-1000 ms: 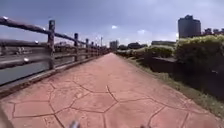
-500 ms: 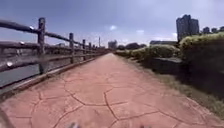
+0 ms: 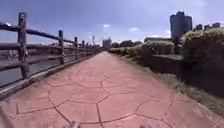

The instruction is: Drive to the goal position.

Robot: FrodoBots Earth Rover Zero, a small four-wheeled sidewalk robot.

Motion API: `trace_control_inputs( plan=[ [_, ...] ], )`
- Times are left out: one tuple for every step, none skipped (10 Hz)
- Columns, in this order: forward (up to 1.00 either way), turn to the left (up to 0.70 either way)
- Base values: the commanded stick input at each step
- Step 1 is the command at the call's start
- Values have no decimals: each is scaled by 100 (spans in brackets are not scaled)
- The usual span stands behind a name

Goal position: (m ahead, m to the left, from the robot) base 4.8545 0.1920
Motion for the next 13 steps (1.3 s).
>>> trace_control_inputs(
  plan=[
    [70, 0],
    [70, 0],
    [70, -10],
    [70, -22],
    [70, -34],
    [70, -22],
    [70, -9],
    [70, 0],
    [70, 0],
    [70, 0],
    [70, 0],
    [70, 0],
    [70, 0]
  ],
)
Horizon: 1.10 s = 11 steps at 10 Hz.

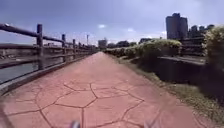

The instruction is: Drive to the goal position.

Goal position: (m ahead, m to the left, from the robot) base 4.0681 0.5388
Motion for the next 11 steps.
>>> trace_control_inputs(
  plan=[
    [70, 0],
    [70, 0],
    [70, 0],
    [70, 0],
    [70, 0],
    [70, 0],
    [70, 0],
    [70, 0],
    [70, 0],
    [70, 0],
    [70, 0]
  ],
)
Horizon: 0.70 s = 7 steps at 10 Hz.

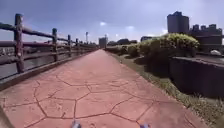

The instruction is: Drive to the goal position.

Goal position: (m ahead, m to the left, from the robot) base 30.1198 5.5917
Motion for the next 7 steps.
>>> trace_control_inputs(
  plan=[
    [70, 0],
    [70, 0],
    [70, 0],
    [70, 0],
    [70, 0],
    [70, 0],
    [70, 0]
  ],
)
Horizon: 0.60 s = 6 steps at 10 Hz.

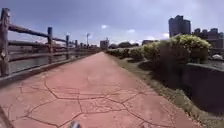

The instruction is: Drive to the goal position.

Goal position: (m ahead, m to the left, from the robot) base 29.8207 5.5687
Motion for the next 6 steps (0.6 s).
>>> trace_control_inputs(
  plan=[
    [70, 0],
    [70, 0],
    [70, 0],
    [70, 0],
    [70, 0],
    [70, 0]
  ],
)
